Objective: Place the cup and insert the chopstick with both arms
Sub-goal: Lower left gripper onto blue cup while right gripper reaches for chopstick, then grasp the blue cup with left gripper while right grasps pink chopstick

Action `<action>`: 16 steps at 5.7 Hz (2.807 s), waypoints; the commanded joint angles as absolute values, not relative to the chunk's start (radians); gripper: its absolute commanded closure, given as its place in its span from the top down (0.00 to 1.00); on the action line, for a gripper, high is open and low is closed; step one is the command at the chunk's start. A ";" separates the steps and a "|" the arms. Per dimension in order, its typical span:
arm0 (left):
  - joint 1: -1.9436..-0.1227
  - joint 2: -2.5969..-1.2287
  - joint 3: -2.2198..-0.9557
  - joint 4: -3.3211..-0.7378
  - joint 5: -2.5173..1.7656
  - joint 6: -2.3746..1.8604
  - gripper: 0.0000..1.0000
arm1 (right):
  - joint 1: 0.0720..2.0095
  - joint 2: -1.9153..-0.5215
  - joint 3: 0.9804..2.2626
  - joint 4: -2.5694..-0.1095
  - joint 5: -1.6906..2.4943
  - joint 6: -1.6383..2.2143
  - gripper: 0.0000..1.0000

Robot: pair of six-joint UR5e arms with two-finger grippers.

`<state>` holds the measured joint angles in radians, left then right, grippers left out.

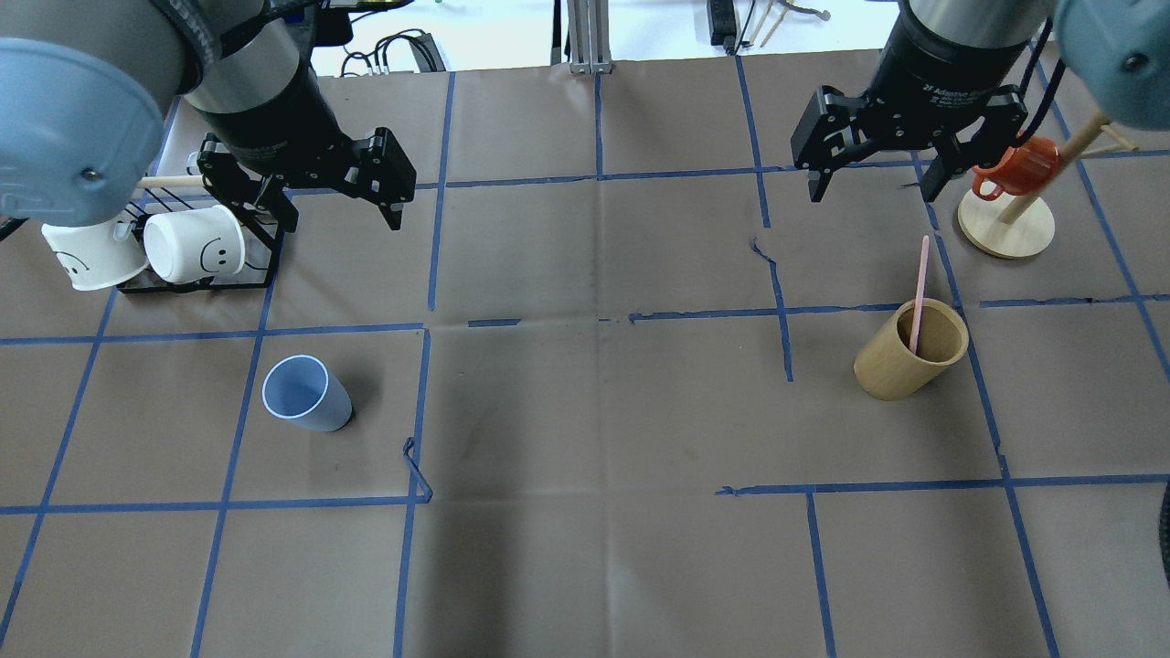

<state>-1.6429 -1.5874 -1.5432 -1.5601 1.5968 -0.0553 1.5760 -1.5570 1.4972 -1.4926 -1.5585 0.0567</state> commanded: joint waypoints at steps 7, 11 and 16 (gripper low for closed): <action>-1.613 -1.588 -1.612 -1.543 1.608 0.051 0.99 | 1.560 -1.554 1.497 -1.497 -1.563 0.048 1.00; -1.468 -1.592 -1.886 -1.370 1.611 0.186 0.98 | 1.301 -1.566 1.672 -1.754 -1.549 -0.417 1.00; -1.405 -1.634 -2.141 -1.049 1.605 0.255 0.48 | 1.305 -1.569 2.060 -2.316 -1.453 -0.423 1.00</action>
<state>-1.4060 -1.6263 -2.1387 -1.0615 1.6052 0.2551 1.3055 -1.5693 2.0166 -2.2426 -1.4484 -0.4225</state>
